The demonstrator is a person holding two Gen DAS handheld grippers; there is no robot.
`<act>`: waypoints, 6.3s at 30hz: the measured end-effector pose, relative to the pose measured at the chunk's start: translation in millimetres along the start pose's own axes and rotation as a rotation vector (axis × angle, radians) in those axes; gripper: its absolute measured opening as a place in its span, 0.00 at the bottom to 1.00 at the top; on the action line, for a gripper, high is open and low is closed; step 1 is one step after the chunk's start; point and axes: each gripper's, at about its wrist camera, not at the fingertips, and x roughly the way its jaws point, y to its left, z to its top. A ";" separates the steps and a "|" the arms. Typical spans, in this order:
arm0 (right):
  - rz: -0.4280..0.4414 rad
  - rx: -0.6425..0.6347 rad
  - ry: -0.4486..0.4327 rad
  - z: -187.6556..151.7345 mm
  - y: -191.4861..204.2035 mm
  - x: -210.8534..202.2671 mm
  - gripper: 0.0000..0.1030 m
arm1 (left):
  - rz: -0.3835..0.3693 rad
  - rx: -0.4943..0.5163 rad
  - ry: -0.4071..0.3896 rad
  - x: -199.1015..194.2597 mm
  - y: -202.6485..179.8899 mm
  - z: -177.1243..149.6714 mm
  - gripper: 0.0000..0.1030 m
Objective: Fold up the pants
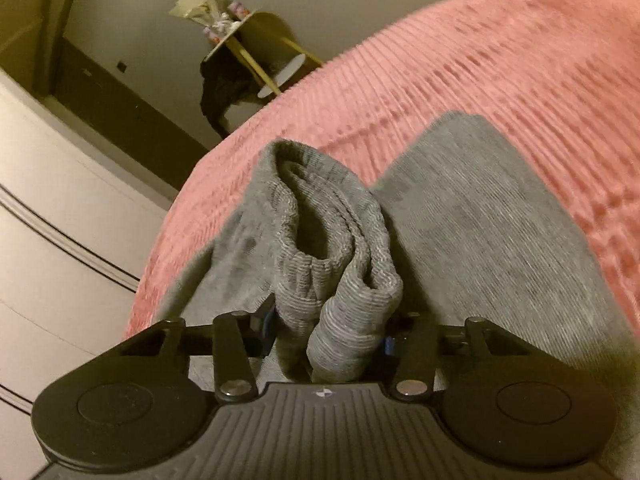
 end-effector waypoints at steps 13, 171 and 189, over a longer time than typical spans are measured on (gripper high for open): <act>0.331 -0.013 -0.278 8.0 51.3 -139.2 0.41 | 0.093 -0.108 0.015 3.1 15.3 2.3 0.73; 0.121 -0.038 0.167 48.4 -98.8 -22.5 0.55 | -0.121 0.261 0.148 135.0 -60.2 82.6 0.69; -0.036 -0.189 -0.085 84.3 -22.7 -45.7 0.68 | -0.002 0.220 -0.112 71.6 -79.6 115.1 0.81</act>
